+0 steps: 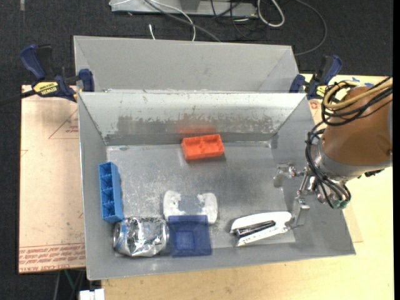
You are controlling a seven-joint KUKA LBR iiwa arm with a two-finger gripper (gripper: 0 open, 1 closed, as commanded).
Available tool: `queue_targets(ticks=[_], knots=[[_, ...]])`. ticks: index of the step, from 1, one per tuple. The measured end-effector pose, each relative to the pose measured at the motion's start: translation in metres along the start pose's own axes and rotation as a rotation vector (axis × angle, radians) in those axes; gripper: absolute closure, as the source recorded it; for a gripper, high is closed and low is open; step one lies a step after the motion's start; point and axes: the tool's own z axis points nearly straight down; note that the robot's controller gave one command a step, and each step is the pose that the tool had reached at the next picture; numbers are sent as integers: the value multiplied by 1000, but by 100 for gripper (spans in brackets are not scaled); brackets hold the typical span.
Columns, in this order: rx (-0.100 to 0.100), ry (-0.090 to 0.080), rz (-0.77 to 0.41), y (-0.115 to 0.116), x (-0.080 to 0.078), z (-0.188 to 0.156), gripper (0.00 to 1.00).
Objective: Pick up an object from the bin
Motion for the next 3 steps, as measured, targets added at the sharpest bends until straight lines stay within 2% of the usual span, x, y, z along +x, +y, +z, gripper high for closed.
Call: queue_targets(ticks=[1,3], knots=[[0,0,0,0,0,0,0],[0,-2,-14,3,-4,-27,0]])
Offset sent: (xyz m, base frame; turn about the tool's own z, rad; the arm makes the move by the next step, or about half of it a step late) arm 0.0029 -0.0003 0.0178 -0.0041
